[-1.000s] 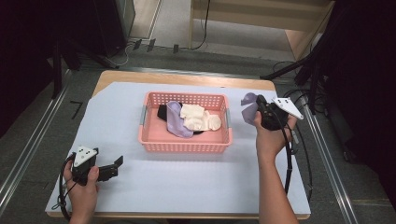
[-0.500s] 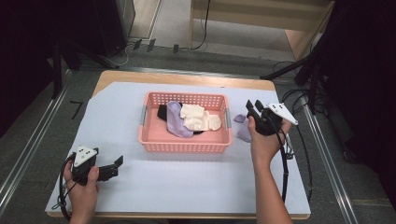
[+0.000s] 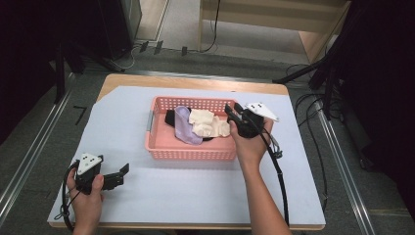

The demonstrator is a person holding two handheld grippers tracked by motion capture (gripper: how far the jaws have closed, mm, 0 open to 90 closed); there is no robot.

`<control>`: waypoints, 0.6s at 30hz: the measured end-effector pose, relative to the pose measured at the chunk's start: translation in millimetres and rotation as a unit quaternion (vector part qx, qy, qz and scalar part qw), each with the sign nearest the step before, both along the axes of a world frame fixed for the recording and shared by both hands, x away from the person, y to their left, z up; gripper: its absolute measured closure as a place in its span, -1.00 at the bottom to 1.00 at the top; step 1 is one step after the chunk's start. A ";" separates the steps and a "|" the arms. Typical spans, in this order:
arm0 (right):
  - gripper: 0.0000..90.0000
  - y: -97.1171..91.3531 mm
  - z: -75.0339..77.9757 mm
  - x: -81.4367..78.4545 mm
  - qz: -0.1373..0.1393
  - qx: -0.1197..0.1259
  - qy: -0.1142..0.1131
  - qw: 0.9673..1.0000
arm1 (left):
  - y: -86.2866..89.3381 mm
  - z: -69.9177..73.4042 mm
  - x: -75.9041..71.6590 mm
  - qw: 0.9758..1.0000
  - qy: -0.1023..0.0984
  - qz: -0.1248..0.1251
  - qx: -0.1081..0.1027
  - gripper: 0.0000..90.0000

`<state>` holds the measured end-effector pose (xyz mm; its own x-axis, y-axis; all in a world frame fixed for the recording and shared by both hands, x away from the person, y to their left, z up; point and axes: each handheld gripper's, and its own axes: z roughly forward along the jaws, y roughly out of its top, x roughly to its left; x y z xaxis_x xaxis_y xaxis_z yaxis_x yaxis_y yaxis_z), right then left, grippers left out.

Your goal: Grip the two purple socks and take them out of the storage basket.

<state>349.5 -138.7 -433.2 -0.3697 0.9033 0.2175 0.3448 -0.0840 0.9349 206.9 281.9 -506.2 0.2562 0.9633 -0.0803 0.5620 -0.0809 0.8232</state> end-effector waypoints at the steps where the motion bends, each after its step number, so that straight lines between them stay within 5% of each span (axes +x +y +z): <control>1: 0.38 0.0 0.0 0.0 0.000 0.000 0.000 1.000 | 0.1 0.0 0.0 1.000 -0.001 0.000 0.000 -0.91; 18: 0.39 70.5 -5.9 15.1 0.051 -0.034 0.031 0.998 | 0.3 0.0 0.4 1.000 0.002 0.001 -0.001 -0.91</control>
